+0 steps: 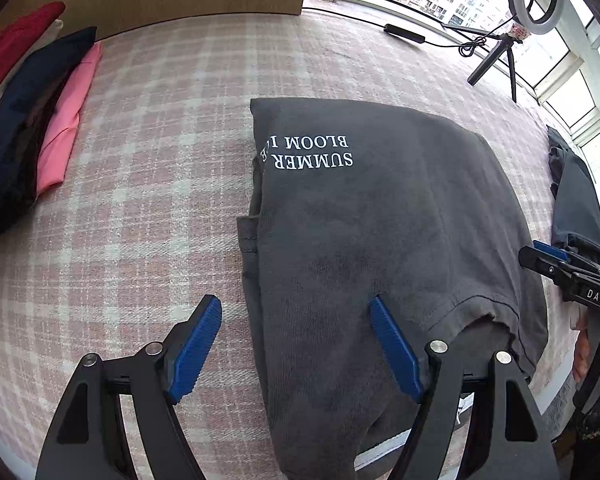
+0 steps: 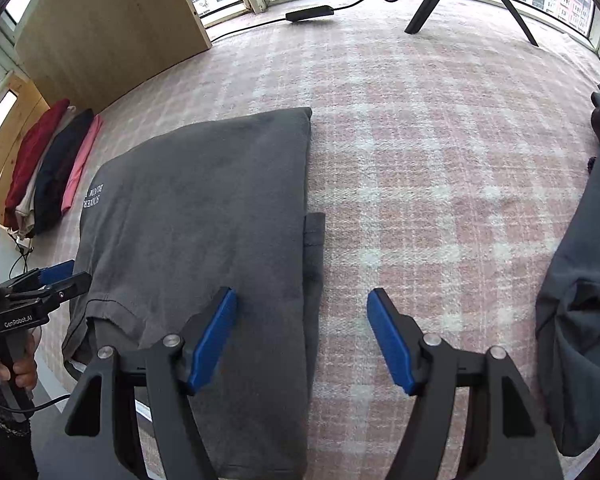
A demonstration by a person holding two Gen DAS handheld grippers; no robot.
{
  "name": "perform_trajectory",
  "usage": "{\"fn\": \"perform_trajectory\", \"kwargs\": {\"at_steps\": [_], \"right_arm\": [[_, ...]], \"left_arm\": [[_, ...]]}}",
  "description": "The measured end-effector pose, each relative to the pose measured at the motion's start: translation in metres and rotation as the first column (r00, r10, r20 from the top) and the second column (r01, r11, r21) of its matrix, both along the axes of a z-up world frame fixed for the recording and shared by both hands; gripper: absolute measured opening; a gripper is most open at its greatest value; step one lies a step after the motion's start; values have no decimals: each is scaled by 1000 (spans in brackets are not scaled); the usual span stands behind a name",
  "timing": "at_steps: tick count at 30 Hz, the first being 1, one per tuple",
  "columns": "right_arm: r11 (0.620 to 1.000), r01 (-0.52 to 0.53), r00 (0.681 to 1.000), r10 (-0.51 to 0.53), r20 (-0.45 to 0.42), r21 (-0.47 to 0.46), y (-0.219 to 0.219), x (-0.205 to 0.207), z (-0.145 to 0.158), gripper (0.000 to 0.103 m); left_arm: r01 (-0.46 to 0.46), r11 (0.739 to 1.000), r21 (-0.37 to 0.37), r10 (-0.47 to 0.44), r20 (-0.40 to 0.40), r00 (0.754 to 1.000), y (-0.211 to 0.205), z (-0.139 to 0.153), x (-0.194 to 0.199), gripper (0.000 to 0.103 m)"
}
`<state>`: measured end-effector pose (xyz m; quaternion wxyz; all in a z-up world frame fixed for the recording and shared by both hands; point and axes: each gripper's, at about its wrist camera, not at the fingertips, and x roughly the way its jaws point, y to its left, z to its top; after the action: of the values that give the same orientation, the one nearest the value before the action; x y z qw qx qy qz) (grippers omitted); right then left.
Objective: Fold clothes
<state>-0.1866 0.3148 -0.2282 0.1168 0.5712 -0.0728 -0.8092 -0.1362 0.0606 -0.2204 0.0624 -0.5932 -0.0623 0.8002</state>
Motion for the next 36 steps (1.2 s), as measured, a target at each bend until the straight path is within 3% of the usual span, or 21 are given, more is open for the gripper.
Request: {"fn": "perform_trajectory", "kwargs": {"at_steps": [5, 11, 22, 27, 32, 36], "right_arm": [[1000, -3, 1000, 4, -12, 31, -5, 2, -2, 69], [999, -51, 997, 51, -51, 14, -6, 8, -3, 81], [978, -13, 999, 2, -50, -207, 35, 10, 2, 81], [978, -60, 997, 50, -54, -201, 28, 9, 0, 81], [975, -141, 989, 130, -73, -171, 6, 5, -1, 80], [972, -177, 982, 165, -89, -155, 1, 7, -1, 71]], "left_arm": [[9, 1000, -6, -9, 10, 1000, 7, -4, -4, 75], [13, 1000, -9, -13, 15, 1000, 10, -10, -10, 76], [-36, 999, 20, 35, 16, 999, 6, -9, -19, 76], [-52, 996, 66, 51, 17, 999, 0, -12, -22, 76], [-17, 998, 58, 16, 11, 1000, 9, -15, -27, 75], [-5, 998, 68, 5, -4, 1000, 11, -15, -28, 68]]}}
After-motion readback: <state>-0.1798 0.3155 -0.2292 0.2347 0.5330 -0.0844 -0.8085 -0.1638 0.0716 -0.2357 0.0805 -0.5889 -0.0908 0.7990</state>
